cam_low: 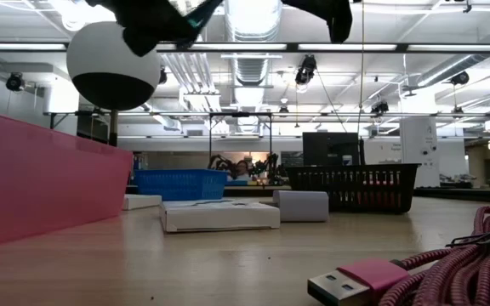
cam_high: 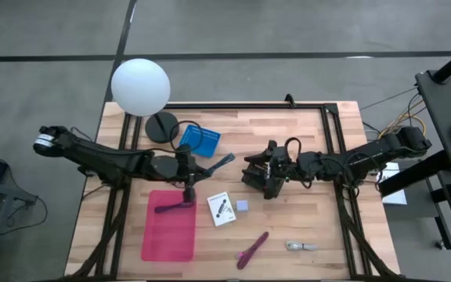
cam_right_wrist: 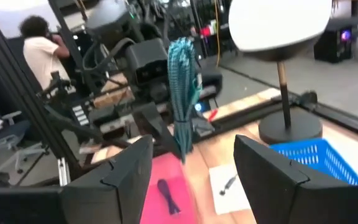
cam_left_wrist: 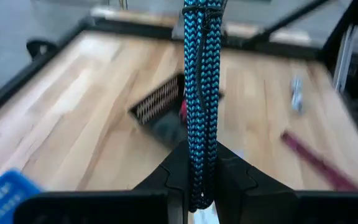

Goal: Pick and place items into bin
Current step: Put the light blue charger cable into the pink bin

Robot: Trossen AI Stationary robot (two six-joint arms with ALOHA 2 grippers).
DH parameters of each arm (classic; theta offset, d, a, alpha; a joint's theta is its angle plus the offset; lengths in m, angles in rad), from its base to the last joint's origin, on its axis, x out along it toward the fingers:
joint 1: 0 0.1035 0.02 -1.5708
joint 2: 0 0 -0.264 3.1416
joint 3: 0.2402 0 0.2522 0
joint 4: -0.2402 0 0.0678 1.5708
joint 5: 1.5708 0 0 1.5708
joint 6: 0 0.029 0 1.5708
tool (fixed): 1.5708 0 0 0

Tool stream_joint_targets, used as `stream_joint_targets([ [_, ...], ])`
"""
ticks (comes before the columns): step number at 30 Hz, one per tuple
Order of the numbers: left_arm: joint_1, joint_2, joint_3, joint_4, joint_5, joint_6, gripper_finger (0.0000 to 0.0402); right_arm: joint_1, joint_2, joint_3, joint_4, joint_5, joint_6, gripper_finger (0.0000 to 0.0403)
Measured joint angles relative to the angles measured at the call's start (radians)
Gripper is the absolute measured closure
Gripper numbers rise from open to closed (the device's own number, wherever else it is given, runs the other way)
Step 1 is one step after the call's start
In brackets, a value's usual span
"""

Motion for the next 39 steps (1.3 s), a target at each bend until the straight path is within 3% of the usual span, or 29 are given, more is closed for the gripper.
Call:
stream_joint_targets([
  [13,-0.112,-0.063,0.000,-0.474,0.087,-0.217,0.0378,0.000,0.000,0.000,-0.052,-0.002,0.045,0.0193],
  [26,-0.273,0.020,0.000,-0.727,0.147,-0.262,0.0378,0.000,0.000,-0.001,-0.132,-0.006,0.044,0.0193],
  [39,-0.281,0.160,-0.001,-0.790,0.236,-0.261,0.0378,0.000,0.000,-0.001,-0.148,-0.006,0.045,0.0193],
])
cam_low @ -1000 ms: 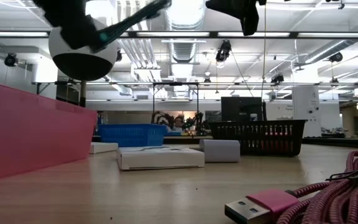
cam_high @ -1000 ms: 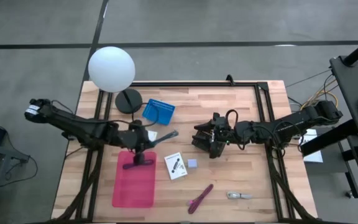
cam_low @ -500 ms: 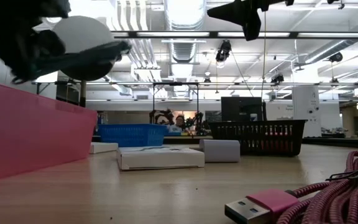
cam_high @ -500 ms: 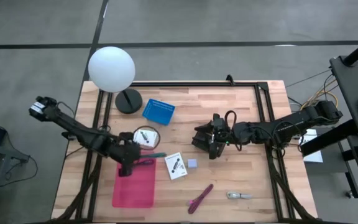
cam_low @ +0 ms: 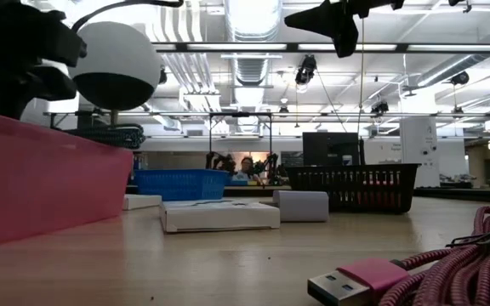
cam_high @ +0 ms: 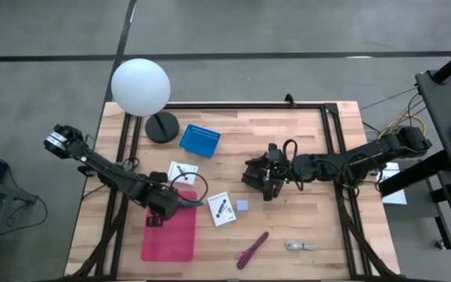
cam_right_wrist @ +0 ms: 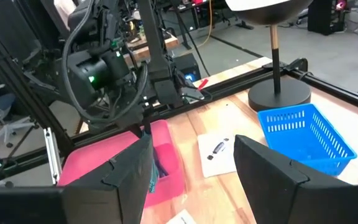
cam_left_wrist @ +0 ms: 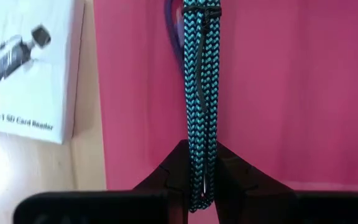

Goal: Pick and place items into bin
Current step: Put the light blue charger cable into the pink bin

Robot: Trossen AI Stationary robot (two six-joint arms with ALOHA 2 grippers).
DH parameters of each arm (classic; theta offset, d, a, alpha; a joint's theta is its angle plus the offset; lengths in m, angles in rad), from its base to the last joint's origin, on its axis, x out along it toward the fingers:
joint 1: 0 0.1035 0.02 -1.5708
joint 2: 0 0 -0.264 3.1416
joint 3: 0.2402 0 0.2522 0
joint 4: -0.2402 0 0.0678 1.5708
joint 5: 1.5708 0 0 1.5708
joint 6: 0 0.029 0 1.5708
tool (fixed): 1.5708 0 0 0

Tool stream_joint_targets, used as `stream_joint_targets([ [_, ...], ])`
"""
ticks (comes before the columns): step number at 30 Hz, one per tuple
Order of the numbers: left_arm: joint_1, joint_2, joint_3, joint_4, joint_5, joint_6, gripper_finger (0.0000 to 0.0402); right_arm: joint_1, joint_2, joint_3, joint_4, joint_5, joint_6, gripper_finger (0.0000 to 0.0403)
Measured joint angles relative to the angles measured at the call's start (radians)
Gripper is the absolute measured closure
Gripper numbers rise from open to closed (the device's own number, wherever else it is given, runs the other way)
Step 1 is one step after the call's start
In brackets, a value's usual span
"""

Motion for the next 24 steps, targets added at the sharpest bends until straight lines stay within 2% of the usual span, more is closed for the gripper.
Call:
stream_joint_targets([
  [6,-0.001,-0.028,0.000,-0.030,0.000,0.006,0.0378,0.000,0.000,0.000,-0.006,0.000,0.006,0.0193],
  [13,-0.002,-0.038,-0.005,-0.146,0.001,0.007,0.0378,0.000,0.000,0.000,-0.038,0.000,0.010,0.0193],
  [24,-0.001,-0.014,-0.036,-0.088,0.003,0.008,0.0378,0.000,0.000,0.000,-0.058,0.000,0.010,0.0193],
])
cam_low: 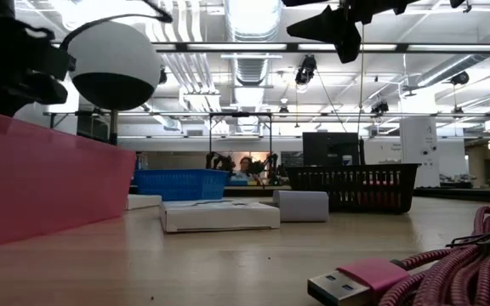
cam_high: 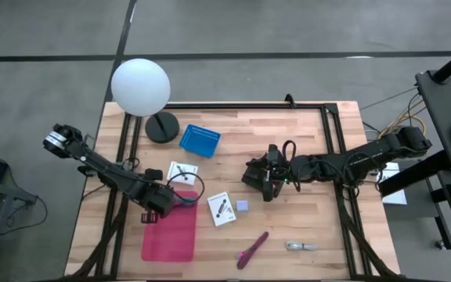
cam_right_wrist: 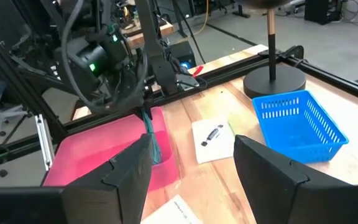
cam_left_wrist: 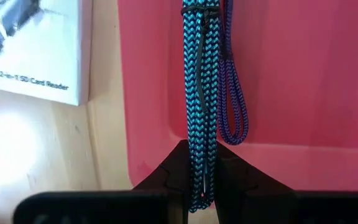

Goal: Pick and place items into bin
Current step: Put the light blue charger cable into the pink bin, then put the white charger cable into the pink bin

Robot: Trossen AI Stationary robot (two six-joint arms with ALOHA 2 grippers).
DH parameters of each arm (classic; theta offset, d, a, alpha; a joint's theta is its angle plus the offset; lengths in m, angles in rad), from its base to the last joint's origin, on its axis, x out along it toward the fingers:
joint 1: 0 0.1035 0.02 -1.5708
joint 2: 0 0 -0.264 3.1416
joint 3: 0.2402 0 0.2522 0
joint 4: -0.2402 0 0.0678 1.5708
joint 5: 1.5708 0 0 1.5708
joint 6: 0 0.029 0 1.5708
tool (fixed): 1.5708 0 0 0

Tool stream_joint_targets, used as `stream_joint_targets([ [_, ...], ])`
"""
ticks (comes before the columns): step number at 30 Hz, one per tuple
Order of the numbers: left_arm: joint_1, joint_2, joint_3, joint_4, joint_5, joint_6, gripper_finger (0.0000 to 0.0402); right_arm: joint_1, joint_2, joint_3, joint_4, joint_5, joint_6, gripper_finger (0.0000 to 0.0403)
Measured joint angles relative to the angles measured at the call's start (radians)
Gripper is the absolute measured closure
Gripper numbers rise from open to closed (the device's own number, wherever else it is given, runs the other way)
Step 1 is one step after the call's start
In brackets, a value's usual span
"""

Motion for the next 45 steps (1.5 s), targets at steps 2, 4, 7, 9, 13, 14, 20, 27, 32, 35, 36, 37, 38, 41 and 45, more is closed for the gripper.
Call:
stream_joint_targets([
  [2,0.000,0.008,-0.018,0.004,0.000,-0.004,0.0374,0.000,0.000,0.000,0.001,0.000,0.000,0.0193],
  [4,0.000,0.016,-0.031,0.012,0.000,-0.005,0.0370,0.000,0.000,0.000,0.000,0.000,0.001,0.0193],
  [7,0.000,0.028,-0.042,0.045,0.001,-0.003,0.0370,0.000,0.000,0.000,0.001,0.000,0.001,0.0193],
  [9,0.000,0.034,-0.043,0.074,0.001,0.002,0.0373,0.000,0.000,0.000,0.001,0.000,0.001,0.0193],
  [13,0.001,0.051,-0.043,0.109,0.001,0.000,0.0368,0.000,0.000,0.000,0.001,0.000,0.023,0.0193],
  [14,0.001,0.058,-0.043,0.108,0.000,0.000,0.0362,0.000,0.000,0.000,0.001,0.000,0.034,0.0193],
  [20,0.001,0.087,-0.043,0.108,0.005,-0.006,0.0315,0.000,0.000,0.000,0.001,0.000,0.053,0.0193],
  [27,0.000,0.068,-0.042,0.106,0.005,-0.006,0.0267,0.000,0.000,0.000,0.001,0.000,0.054,0.0193],
  [32,0.000,0.039,-0.024,0.105,0.012,-0.008,0.0240,0.000,0.000,0.000,0.001,0.000,0.054,0.0193],
  [35,0.000,0.019,-0.003,0.108,0.011,-0.009,0.0235,0.000,0.000,0.000,0.001,0.000,0.054,0.0193],
  [36,0.001,0.012,0.004,0.112,0.010,-0.011,0.0235,0.000,0.000,0.000,0.002,0.000,0.054,0.0193],
  [37,0.001,0.003,0.008,0.128,0.001,-0.016,0.0235,0.000,0.000,0.000,0.002,0.001,0.054,0.0193],
  [38,0.001,-0.009,0.011,0.153,-0.010,-0.030,0.0235,0.000,0.000,0.000,0.001,0.005,0.054,0.0193],
  [41,0.002,-0.052,0.010,0.279,-0.059,-0.033,0.0235,0.000,0.000,0.000,0.002,0.008,0.054,0.0193],
  [45,0.002,-0.111,0.007,0.434,-0.148,-0.030,0.0234,0.000,0.000,0.000,0.002,0.007,0.054,0.0193],
])
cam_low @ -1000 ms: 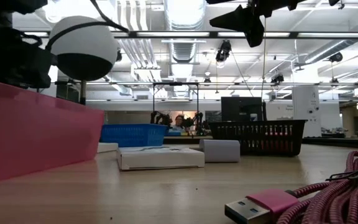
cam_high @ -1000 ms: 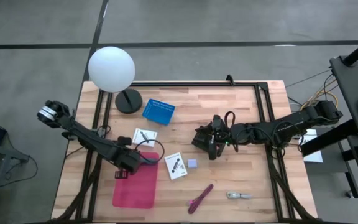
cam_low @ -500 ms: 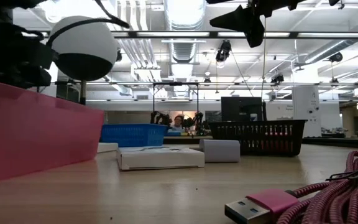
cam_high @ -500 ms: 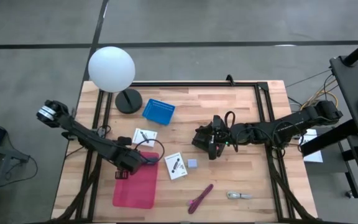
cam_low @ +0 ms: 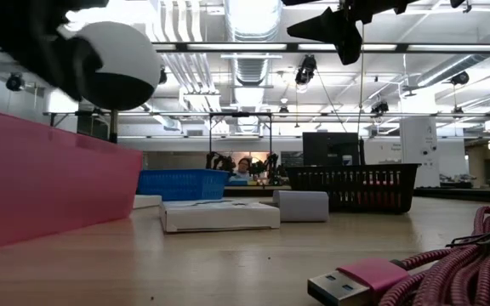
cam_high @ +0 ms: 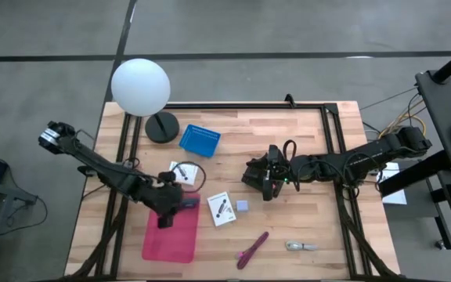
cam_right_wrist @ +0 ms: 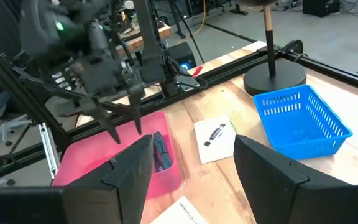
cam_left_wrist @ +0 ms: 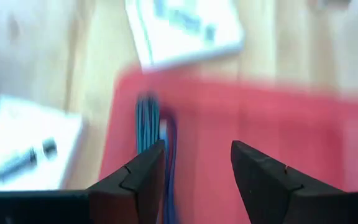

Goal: Pick and place items into bin
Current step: Put the white charger cable into the pink bin

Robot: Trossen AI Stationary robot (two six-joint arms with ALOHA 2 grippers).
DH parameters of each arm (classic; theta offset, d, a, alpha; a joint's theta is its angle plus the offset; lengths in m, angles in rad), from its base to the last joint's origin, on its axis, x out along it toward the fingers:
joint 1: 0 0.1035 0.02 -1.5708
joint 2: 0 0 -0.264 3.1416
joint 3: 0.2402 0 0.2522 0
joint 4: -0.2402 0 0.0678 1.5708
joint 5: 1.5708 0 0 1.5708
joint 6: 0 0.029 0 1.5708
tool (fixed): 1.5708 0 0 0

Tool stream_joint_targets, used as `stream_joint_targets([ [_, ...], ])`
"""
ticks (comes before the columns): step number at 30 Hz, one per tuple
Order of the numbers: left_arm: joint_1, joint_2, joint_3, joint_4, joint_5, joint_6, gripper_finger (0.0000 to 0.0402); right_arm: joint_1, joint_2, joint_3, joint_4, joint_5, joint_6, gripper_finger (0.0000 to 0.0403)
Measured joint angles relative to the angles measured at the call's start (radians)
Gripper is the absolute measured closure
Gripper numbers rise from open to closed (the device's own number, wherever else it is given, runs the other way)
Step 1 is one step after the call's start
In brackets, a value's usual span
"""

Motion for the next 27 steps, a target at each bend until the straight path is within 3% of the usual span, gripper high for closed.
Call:
stream_joint_targets([
  [6,0.006,-0.077,-0.035,0.293,-0.223,0.107,0.0234,0.000,0.000,0.000,0.000,0.000,0.000,0.0191],
  [8,0.015,-0.094,-0.050,0.393,-0.239,0.156,0.0234,0.000,0.000,0.000,0.000,-0.014,0.001,0.0191],
  [11,0.031,-0.107,-0.050,0.471,-0.248,0.184,0.0234,-0.001,0.000,0.000,0.001,-0.124,0.023,0.0191],
  [19,0.061,-0.102,-0.051,0.474,-0.254,0.190,0.0234,0.045,0.000,0.000,-0.002,-0.469,0.289,0.0200],
  [27,0.071,-0.090,-0.051,0.475,-0.253,0.190,0.0234,0.197,0.000,0.000,-0.108,-0.631,0.568,0.0202],
])
